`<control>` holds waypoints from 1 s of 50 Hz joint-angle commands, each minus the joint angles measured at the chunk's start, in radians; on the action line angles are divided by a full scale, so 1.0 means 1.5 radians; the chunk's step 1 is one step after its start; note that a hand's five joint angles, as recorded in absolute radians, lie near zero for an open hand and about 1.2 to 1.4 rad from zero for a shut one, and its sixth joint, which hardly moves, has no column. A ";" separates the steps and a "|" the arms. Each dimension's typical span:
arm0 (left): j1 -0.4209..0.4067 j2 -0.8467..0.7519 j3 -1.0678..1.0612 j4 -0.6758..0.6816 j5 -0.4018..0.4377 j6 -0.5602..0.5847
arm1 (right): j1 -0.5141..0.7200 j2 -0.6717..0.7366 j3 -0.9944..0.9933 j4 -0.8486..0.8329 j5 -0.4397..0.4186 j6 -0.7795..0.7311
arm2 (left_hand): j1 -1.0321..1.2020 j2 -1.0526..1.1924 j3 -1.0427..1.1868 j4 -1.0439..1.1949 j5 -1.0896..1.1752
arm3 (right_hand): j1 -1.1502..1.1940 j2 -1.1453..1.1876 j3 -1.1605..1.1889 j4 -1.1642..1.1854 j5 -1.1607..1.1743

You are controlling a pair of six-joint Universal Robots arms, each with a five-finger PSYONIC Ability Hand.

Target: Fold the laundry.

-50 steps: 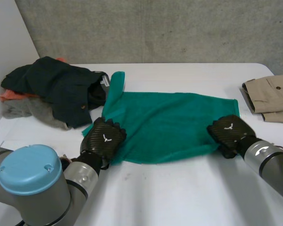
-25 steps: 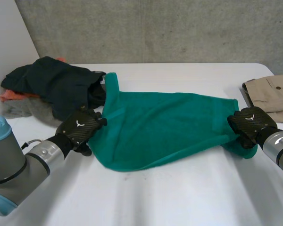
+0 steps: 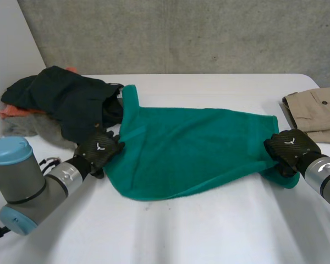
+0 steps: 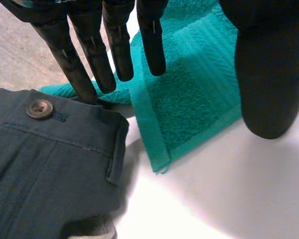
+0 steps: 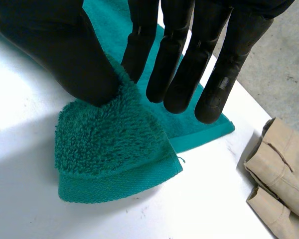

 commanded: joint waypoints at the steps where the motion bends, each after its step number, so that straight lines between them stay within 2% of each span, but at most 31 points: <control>1: -0.003 -0.024 0.036 -0.002 0.000 -0.005 | 0.000 0.001 0.002 0.000 0.000 -0.004 | 0.132 0.132 0.130 0.128 0.136 | 0.272 0.152 0.140 0.138 0.150; 4: -0.004 -0.032 0.048 -0.003 0.000 -0.006 | 0.000 0.004 0.002 0.000 0.001 -0.004 | 0.181 0.181 0.179 0.177 0.185 | 0.272 0.152 0.140 0.138 0.150; 27: -0.050 -0.082 0.146 -0.038 -0.005 -0.007 | 0.003 0.018 0.005 0.001 0.002 -0.006 | 0.193 0.193 0.191 0.188 0.197 | 0.272 0.152 0.140 0.138 0.150; 32: -0.060 -0.099 0.170 -0.048 -0.006 -0.006 | 0.003 0.020 0.006 0.001 0.003 -0.006 | 0.290 0.291 0.289 0.286 0.295 | 0.272 0.152 0.140 0.138 0.150; 39: -0.065 -0.115 0.202 -0.083 -0.009 -0.004 | 0.001 0.019 0.006 0.001 0.003 -0.006 | 0.595 0.596 0.594 0.591 0.600 | 0.272 0.152 0.140 0.138 0.150; 43: -0.065 -0.111 0.206 -0.097 -0.013 -0.002 | 0.001 0.019 0.006 0.001 0.003 -0.006 | 0.596 0.596 0.594 0.591 0.600 | 0.272 0.152 0.140 0.138 0.150; 47: -0.073 -0.105 0.204 -0.105 -0.053 -0.005 | 0.001 0.019 0.006 0.001 0.003 -0.006 | 0.596 0.596 0.594 0.591 0.600 | 0.272 0.152 0.140 0.138 0.150; 50: -0.073 -0.084 0.188 -0.119 -0.117 -0.002 | 0.001 0.018 0.005 0.002 0.003 -0.006 | 0.596 0.596 0.594 0.591 0.600 | 0.272 0.152 0.140 0.138 0.150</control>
